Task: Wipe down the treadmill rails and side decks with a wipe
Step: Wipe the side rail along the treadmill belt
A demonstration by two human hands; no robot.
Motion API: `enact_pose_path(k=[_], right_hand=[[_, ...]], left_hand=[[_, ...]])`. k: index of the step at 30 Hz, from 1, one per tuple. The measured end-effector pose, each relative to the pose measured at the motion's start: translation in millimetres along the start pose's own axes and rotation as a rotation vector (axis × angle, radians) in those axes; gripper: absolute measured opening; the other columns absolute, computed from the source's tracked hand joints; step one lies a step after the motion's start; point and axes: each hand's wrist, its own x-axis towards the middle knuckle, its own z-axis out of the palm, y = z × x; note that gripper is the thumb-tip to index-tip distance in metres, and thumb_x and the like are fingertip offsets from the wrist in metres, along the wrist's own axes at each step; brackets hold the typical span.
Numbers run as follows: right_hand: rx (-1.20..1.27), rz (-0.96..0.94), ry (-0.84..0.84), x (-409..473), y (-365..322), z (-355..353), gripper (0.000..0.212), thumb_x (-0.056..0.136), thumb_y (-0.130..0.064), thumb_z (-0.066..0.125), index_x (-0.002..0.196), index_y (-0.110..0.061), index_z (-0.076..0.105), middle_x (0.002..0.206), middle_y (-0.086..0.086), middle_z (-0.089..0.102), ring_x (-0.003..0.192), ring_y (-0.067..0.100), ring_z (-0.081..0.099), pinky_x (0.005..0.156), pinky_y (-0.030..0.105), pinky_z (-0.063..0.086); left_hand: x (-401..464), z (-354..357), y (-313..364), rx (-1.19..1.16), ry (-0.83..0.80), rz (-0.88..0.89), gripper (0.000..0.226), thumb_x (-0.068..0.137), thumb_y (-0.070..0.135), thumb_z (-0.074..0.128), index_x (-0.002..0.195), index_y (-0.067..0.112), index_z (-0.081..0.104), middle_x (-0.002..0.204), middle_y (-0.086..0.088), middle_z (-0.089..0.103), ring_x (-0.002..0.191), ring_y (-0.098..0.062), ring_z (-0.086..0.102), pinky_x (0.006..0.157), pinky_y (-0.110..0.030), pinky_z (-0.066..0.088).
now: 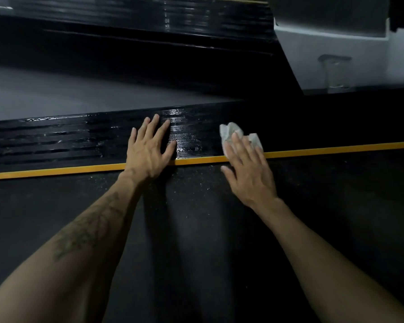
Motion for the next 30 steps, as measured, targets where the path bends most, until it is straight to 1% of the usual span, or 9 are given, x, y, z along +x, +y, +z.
enact_pose_path(k=[5, 7, 10, 13, 19, 22, 25, 28, 30], right_hand=[[-0.048, 0.202, -0.091, 28.2, -15.0, -9.8, 0.083, 0.100, -0.066, 0.008, 0.162, -0.015, -0.012, 0.170, 0.013, -0.020, 0.158, 0.031, -0.014, 0.128, 0.051, -0.005], [-0.036, 0.122, -0.090, 26.4, -35.1, -7.2, 0.084, 0.098, -0.067, 0.001, 0.163, -0.015, -0.011, 0.170, 0.013, -0.021, 0.157, 0.031, -0.016, 0.128, 0.051, -0.004], [0.002, -0.056, -0.048, 2.0, -37.9, 5.0, 0.079, 0.102, -0.061, 0.016, 0.165, -0.015, 0.004, 0.173, 0.009, -0.006, 0.159, 0.027, -0.006, 0.129, 0.050, 0.006], [0.005, -0.062, -0.003, -12.6, -13.4, 9.2, 0.071, 0.105, -0.050, 0.025, 0.165, -0.015, 0.013, 0.173, 0.008, 0.004, 0.160, 0.024, 0.003, 0.127, 0.051, 0.018], [0.033, 0.236, -0.088, 34.1, -40.3, -6.0, 0.080, 0.103, -0.063, 0.021, 0.163, -0.018, -0.008, 0.170, 0.010, -0.018, 0.158, 0.028, -0.013, 0.128, 0.054, -0.001], [-0.008, 0.120, -0.149, 36.7, -72.1, -7.8, 0.084, 0.100, -0.069, 0.022, 0.161, -0.024, -0.013, 0.166, 0.008, -0.028, 0.156, 0.030, -0.021, 0.125, 0.062, -0.005], [0.012, -0.024, -0.143, 17.9, -81.1, -4.1, 0.081, 0.103, -0.063, 0.033, 0.164, -0.026, -0.005, 0.170, 0.005, -0.019, 0.157, 0.025, -0.019, 0.127, 0.056, -0.003], [0.035, -0.033, -0.099, 11.7, -61.3, -3.3, 0.077, 0.104, -0.052, 0.040, 0.164, -0.024, 0.000, 0.172, 0.003, -0.011, 0.159, 0.022, -0.009, 0.129, 0.048, 0.000], [0.031, 0.054, -0.101, 12.3, -47.0, -4.9, 0.079, 0.104, -0.049, 0.039, 0.165, -0.020, -0.003, 0.171, 0.004, -0.014, 0.159, 0.021, -0.010, 0.129, 0.045, -0.002]], left_hand=[[-0.4, -0.2, -1.9, -0.046, 0.020, 0.004, 0.065, 0.104, 0.056, 0.035, 0.161, 0.026, 0.027, 0.172, -0.002, 0.013, 0.159, -0.022, 0.004, 0.129, -0.050, 0.003], [-1.4, -1.4, -1.9, -0.071, 0.015, 0.004, 0.063, 0.106, 0.053, 0.039, 0.161, 0.025, 0.028, 0.172, -0.002, 0.012, 0.159, -0.021, 0.004, 0.129, -0.049, 0.002], [-2.7, -5.9, -6.4, -0.073, -0.023, 0.019, 0.064, 0.106, 0.050, 0.041, 0.162, 0.025, 0.024, 0.173, 0.000, 0.007, 0.159, -0.020, 0.000, 0.129, -0.047, 0.000], [-2.7, -8.8, -10.2, -0.064, -0.094, 0.034, 0.066, 0.107, 0.052, 0.037, 0.164, 0.027, 0.015, 0.173, 0.002, -0.003, 0.159, -0.018, -0.006, 0.129, -0.047, -0.002], [1.4, -11.8, -9.3, -0.060, -0.158, 0.014, 0.067, 0.107, 0.051, 0.037, 0.164, 0.029, 0.011, 0.172, 0.002, -0.009, 0.158, -0.019, -0.010, 0.128, -0.050, -0.003], [1.3, -12.4, -7.5, -0.060, -0.177, 0.006, 0.066, 0.107, 0.052, 0.036, 0.164, 0.030, 0.009, 0.172, 0.003, -0.011, 0.158, -0.018, -0.012, 0.128, -0.050, -0.005], [1.2, -15.7, -6.1, -0.056, -0.197, 0.007, 0.067, 0.108, 0.052, 0.035, 0.165, 0.030, 0.008, 0.172, 0.003, -0.012, 0.158, -0.018, -0.013, 0.128, -0.051, -0.004], [2.1, -18.0, -6.7, -0.077, -0.220, 0.007, 0.067, 0.108, 0.053, 0.036, 0.165, 0.030, 0.008, 0.172, 0.003, -0.013, 0.157, -0.018, -0.014, 0.128, -0.051, -0.005], [2.5, -17.6, -8.4, -0.099, -0.223, 0.017, 0.067, 0.107, 0.053, 0.036, 0.164, 0.029, 0.010, 0.172, 0.003, -0.012, 0.157, -0.019, -0.015, 0.128, -0.052, -0.006]])
